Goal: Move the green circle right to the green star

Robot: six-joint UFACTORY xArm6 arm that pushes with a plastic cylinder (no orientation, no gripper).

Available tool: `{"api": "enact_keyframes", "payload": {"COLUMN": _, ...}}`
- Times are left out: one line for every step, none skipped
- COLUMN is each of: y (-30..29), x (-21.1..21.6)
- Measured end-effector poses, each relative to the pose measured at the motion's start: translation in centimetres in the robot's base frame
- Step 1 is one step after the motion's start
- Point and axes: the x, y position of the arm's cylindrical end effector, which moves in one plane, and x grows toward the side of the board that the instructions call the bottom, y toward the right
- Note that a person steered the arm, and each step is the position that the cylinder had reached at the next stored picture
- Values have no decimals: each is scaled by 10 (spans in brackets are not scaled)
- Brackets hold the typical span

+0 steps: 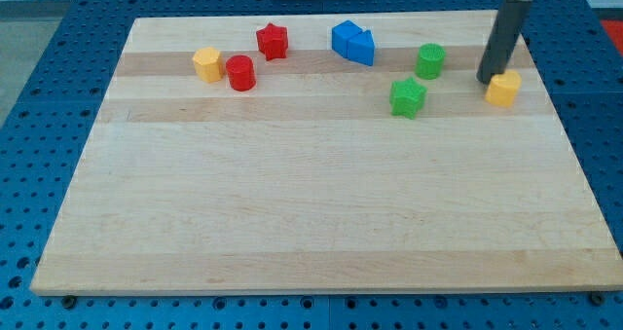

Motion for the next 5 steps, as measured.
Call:
{"api": "enact_keyframes", "payload": {"y": 0, "x": 41}}
{"api": "enact_keyframes", "payload": {"y": 0, "x": 67}}
{"api": "enact_keyframes", "payload": {"y": 0, "x": 34}}
{"api": "enact_keyframes", "payload": {"y": 0, "x": -77}}
{"api": "enact_keyframes", "payload": {"y": -12, "x": -155}}
